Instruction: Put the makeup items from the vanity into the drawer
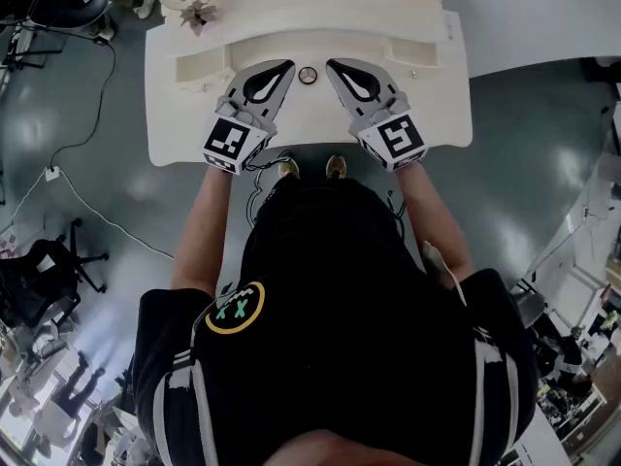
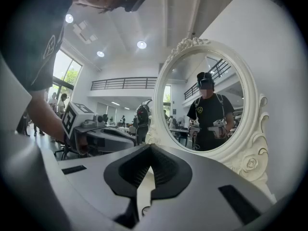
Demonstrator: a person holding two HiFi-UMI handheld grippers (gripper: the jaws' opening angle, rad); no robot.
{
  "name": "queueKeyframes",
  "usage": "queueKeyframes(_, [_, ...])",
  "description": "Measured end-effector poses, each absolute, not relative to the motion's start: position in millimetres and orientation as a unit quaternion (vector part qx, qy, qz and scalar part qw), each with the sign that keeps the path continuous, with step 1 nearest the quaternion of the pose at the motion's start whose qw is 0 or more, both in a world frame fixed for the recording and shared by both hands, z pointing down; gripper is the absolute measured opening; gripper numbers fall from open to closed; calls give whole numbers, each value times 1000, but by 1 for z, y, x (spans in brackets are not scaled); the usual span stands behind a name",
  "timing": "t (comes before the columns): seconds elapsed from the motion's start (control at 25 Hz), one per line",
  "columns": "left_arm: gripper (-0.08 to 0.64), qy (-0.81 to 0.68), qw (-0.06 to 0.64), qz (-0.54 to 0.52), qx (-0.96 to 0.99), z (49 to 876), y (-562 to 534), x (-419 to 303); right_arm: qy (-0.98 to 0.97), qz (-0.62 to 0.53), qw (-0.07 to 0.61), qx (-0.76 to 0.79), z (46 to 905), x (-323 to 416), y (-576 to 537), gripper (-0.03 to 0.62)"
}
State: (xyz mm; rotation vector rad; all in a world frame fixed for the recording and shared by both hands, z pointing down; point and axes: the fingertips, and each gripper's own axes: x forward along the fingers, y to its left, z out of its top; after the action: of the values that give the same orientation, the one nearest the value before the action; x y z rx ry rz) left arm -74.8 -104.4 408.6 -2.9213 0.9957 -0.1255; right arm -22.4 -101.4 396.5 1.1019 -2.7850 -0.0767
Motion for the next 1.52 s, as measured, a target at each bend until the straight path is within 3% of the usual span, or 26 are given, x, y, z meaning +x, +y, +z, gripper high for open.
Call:
queueKeyframes(0.48, [18, 325, 27, -46, -944, 410, -106, -75, -927, -11, 53, 371, 396, -19, -105, 21])
queueKeyframes(0.76, [18, 329, 26, -47, -943, 412, -107, -78, -931, 0, 47, 362, 400, -22, -105, 92])
queueKeyframes(0.96, [18, 331, 27, -48, -942, 413, -106, -78, -940, 0, 53, 336, 403, -28, -99, 265])
queueKeyframes(1.16, [18, 334, 25, -50, -941, 414, -105, -79, -949, 20, 64, 307, 413, -37, -95, 561])
queueKeyframes(1.2, [18, 335, 24, -51, -941, 415, -106, -79, -950, 21, 68, 303, 416, -38, -95, 592])
queueKeyframes(1.52, [18, 346, 23, -54, -936, 416, -103, -91, -951, 29, 96, 292, 445, -47, -99, 598])
